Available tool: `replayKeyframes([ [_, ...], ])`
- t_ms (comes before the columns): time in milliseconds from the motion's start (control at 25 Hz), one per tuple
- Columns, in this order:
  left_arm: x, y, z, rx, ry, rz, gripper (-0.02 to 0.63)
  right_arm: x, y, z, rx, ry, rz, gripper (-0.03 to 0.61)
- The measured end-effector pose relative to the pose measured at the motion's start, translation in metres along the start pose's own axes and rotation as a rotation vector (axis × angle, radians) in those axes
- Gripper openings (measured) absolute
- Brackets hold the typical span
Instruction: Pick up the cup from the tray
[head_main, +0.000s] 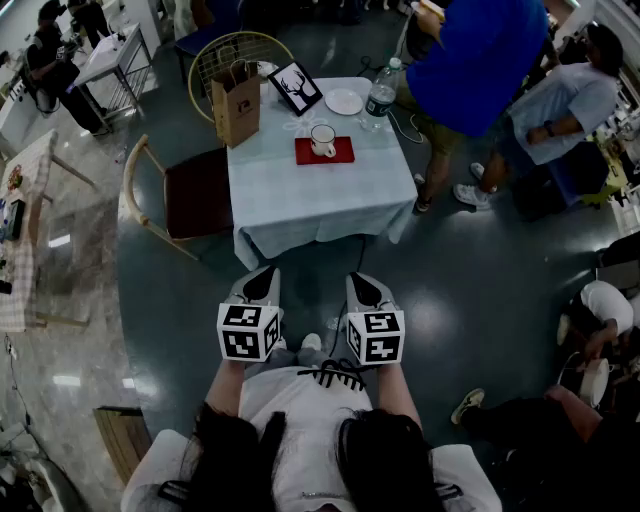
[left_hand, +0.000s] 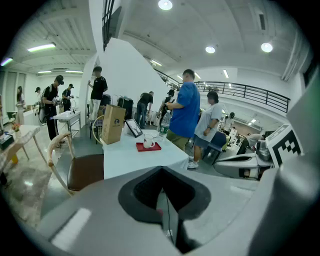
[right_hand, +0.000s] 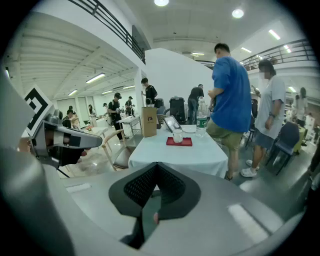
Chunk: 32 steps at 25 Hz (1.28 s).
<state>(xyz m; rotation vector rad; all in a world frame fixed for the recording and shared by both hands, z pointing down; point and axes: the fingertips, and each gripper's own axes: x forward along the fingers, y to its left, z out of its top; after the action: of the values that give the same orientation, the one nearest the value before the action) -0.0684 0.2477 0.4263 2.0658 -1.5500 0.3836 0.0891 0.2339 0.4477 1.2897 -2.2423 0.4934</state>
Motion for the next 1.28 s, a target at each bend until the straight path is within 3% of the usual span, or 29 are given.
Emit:
replayKeyframes([
  [960,0.011,-0.007,0.011,0.004,-0.007,0.035,0.0,0.004,-0.016,0.014,-0.01,-0.041,-0.009,0.029],
  [1040,0.013,-0.01,0.01,0.0,-0.003,0.04,0.001,0.005,-0.017,0.017,-0.015,-0.049,0.012,0.05],
  [1160,0.016,-0.014,0.008,-0.002,0.0,0.052,0.0,0.008,-0.017,0.022,-0.003,-0.08,0.06,0.165],
  [1280,0.018,-0.016,0.006,-0.009,-0.001,0.072,0.0,0.01,-0.018,0.027,-0.019,-0.096,0.091,0.184],
])
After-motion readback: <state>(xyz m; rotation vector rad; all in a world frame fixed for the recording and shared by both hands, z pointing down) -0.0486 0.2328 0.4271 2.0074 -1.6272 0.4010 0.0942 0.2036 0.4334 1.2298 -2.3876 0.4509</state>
